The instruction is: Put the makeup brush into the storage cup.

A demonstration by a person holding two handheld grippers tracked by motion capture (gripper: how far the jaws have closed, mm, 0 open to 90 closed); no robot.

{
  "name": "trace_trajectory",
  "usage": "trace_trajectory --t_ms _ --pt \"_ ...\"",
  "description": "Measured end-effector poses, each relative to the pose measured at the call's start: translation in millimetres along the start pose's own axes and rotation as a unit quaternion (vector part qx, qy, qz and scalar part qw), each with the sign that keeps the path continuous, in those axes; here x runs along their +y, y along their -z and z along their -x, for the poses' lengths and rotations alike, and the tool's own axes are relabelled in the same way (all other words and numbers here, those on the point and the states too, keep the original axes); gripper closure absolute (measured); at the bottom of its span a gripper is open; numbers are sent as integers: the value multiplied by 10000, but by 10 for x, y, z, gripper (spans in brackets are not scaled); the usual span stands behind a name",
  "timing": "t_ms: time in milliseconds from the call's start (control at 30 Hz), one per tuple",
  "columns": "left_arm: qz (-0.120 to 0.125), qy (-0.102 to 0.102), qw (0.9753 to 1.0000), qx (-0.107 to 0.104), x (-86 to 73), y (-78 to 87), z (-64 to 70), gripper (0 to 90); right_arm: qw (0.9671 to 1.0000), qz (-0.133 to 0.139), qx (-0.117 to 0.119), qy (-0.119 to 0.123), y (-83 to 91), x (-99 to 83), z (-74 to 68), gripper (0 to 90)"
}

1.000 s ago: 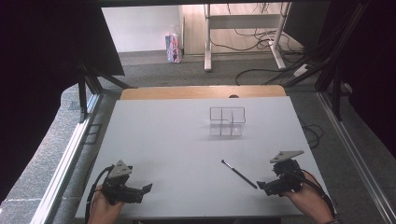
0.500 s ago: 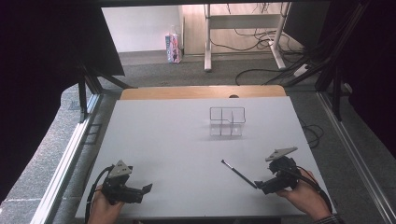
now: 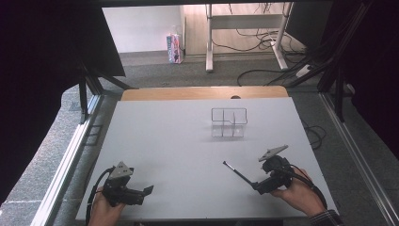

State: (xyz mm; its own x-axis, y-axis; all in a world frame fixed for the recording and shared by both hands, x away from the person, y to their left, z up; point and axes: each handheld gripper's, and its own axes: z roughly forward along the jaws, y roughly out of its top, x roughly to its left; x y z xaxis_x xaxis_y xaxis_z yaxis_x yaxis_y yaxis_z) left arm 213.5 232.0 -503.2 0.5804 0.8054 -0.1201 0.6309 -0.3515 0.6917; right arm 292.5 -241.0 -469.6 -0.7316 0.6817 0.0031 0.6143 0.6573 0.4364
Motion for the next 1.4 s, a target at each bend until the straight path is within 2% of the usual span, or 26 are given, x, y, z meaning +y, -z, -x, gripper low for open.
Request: trace_trajectory --t_ms 267,733,1000,1400 --pt "4 1 10000 -6 0 -3 1 0 9999 -54 19 131 -40 78 -37 92" --pt "-3 -18 10000 -12 -1 -5 4 0 9986 -360 59 391 -162 297 -103 224" --pt "-10 -20 10000 -13 -1 -6 4 0 9972 -474 67 566 -213 399 -136 299" --pt "-24 -26 10000 -16 -1 -6 4 0 9934 -774 46 841 -306 532 -199 445"
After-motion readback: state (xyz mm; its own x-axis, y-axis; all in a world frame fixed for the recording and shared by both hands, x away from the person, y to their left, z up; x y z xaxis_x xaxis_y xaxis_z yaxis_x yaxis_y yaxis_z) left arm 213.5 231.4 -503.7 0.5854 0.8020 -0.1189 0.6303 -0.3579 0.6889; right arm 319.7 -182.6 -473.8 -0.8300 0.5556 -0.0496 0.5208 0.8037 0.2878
